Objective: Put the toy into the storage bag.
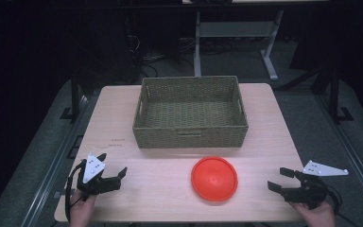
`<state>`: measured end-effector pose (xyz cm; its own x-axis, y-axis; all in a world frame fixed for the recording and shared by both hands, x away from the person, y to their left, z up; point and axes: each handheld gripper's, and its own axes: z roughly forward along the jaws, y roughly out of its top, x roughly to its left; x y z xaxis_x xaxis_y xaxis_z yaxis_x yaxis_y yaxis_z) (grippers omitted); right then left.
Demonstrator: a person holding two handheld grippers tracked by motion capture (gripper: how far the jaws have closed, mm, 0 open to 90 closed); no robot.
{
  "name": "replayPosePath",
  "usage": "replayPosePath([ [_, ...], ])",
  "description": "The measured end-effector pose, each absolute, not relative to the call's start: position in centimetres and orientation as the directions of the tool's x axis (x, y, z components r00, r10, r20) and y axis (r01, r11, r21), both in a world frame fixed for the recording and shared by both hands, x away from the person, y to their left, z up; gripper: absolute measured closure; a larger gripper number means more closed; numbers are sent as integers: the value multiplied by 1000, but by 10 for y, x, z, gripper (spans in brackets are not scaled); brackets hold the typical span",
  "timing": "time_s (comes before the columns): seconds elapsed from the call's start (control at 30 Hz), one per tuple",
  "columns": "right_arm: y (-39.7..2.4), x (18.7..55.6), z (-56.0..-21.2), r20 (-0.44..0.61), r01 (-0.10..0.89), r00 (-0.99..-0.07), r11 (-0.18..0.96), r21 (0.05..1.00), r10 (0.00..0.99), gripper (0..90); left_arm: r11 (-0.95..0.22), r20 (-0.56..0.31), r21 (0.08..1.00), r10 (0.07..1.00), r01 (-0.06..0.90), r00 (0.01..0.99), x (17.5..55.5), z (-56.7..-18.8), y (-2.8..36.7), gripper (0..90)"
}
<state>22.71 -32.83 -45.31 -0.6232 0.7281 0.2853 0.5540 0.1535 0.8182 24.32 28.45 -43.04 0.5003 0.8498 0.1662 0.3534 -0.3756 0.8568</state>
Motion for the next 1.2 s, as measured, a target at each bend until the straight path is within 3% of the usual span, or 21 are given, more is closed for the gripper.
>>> replayPosePath([
  [0.47, -305, 239, -440, 294, 543, -669, 179, 820, 683, 150, -382, 174, 858, 844, 342, 506, 243, -430, 284, 128],
  [1.2, -256, 268, -421, 266, 549, -734, 315, 774, 625, 149, -381, 176, 859, 846, 341, 503, 243, -431, 283, 128],
])
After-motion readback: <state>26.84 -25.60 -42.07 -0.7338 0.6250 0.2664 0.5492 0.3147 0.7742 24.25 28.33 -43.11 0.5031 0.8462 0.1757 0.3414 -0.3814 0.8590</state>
